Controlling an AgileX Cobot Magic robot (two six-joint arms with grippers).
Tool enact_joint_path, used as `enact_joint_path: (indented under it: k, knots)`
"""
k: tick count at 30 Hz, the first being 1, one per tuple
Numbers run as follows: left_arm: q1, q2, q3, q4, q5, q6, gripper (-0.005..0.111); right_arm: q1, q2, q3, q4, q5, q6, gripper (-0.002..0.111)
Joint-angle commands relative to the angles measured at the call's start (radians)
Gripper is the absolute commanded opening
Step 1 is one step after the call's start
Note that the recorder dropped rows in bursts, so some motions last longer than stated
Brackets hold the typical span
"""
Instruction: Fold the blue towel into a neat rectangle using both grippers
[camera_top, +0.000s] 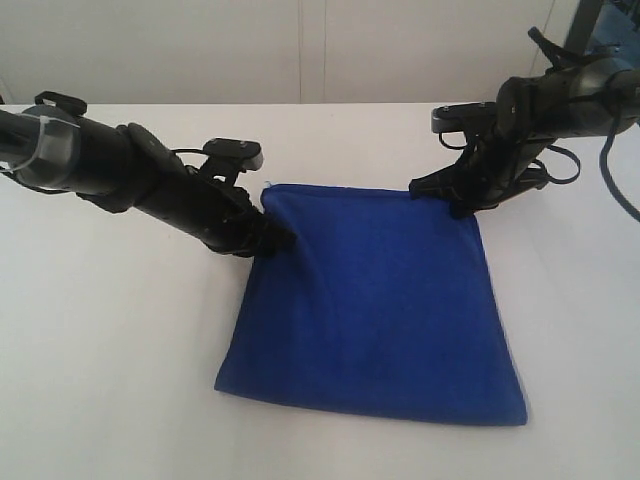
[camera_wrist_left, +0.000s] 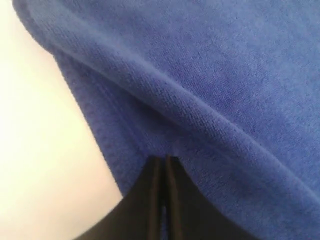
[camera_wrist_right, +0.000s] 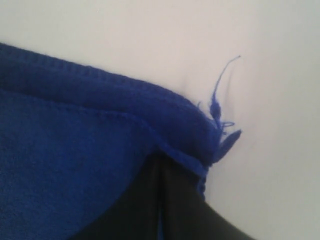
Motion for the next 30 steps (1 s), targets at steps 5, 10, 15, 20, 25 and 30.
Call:
enact_joint_path:
  k: [5,10,15,20,25,30]
  knots:
    - [-0.005,-0.015,-0.001,-0.004,-0.014,0.009,0.0,-0.006,0.006,-0.003,0.001,0.007,-0.008,0.0]
    - [-0.005,-0.046,-0.001,0.029,0.002,0.009,0.0,-0.006,0.006,-0.003,-0.002,0.007,-0.008,0.0]
    - [-0.005,-0.049,-0.001,0.029,0.026,0.006,0.0,-0.006,0.006,-0.003,-0.002,0.007,-0.008,0.0]
    - [0.003,-0.049,-0.001,0.037,0.031,0.002,0.0,-0.006,0.006,-0.003,-0.002,0.007,-0.008,0.0]
    - [0.036,-0.049,-0.001,0.074,0.082,0.002,0.0,-0.006,0.006,-0.003,-0.002,0.009,-0.008,0.0]
    - [0.046,-0.049,0.002,0.083,0.094,0.001,0.0,-0.006,0.006,-0.003,-0.002,0.007,-0.008,0.0]
